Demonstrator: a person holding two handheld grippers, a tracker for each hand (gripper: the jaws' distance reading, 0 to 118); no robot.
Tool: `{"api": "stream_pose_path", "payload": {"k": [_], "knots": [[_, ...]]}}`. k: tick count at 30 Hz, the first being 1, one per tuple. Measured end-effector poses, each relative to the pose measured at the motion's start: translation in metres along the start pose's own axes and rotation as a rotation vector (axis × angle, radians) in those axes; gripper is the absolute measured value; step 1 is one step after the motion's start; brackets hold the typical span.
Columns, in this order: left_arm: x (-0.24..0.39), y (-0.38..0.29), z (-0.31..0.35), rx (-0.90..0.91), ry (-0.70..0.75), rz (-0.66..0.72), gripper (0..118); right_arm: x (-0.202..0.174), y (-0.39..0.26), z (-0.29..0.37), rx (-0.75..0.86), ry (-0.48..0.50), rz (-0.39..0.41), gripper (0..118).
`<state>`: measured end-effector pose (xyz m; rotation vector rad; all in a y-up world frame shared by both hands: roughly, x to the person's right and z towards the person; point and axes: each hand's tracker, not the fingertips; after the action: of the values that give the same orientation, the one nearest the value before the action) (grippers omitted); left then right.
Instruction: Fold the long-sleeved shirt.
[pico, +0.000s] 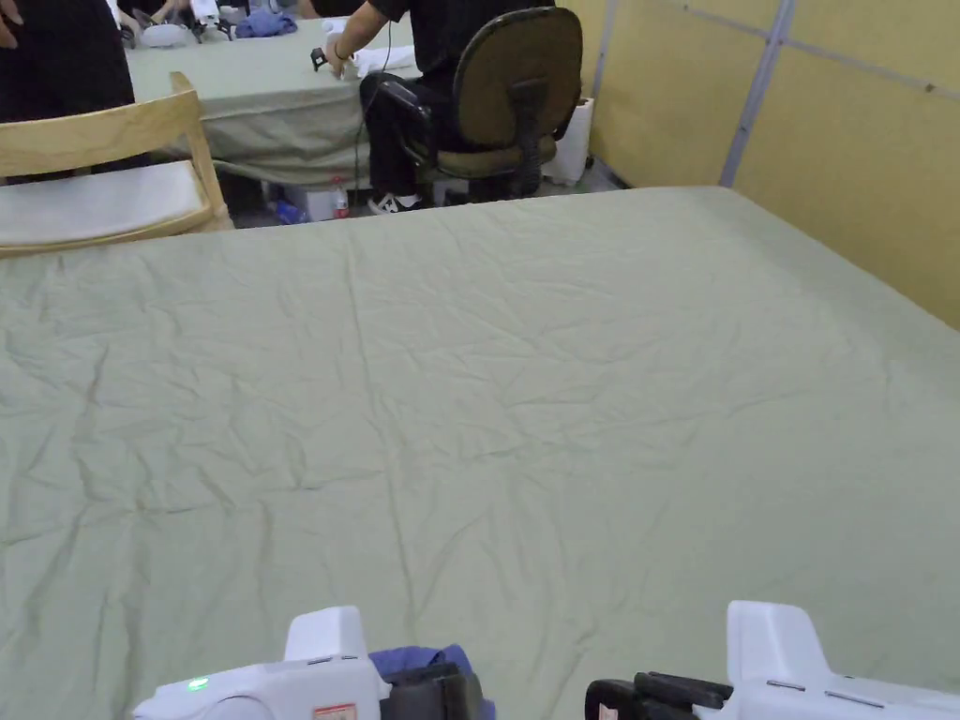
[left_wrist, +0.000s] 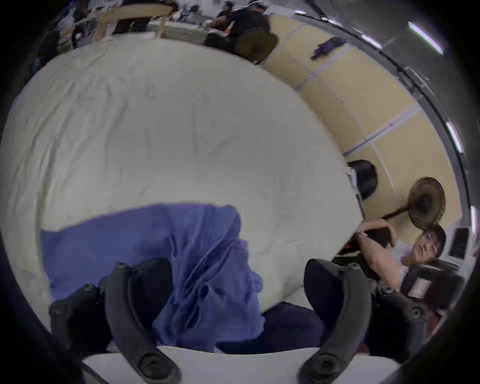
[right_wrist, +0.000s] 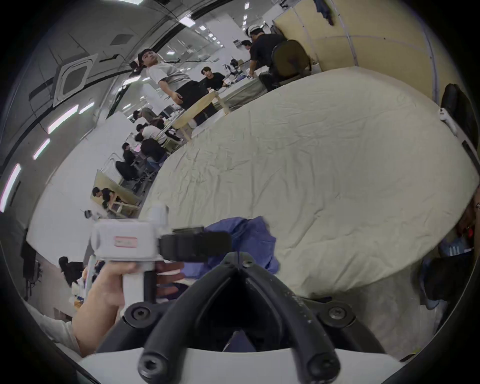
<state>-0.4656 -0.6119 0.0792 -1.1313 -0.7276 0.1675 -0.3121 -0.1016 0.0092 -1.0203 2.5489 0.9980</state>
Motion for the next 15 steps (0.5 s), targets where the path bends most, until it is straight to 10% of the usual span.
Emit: {"api": "stream_pose_path", "payload": {"k": [5, 9, 13, 15], "knots": [[0.097, 0.039, -0.047, 0.291, -0.013, 0.107, 109, 0.000, -0.006, -0.007, -0.009, 0.165, -0.032, 1], [0.074, -0.092, 0.127, 0.227, 0.321, 0.216, 112, -0.001, -0.003, -0.014, 0.001, 0.166, -0.029, 1], [0.000, -0.033, 0.189, -0.008, 0.395, 0.040, 4, 0.000, -0.001, -0.016, -0.009, 0.104, -0.041, 1], [-0.026, -0.020, 0.153, -0.043, 0.341, 0.031, 5, 0.001, 0.000, -0.013, -0.007, 0.098, -0.045, 1]]}}
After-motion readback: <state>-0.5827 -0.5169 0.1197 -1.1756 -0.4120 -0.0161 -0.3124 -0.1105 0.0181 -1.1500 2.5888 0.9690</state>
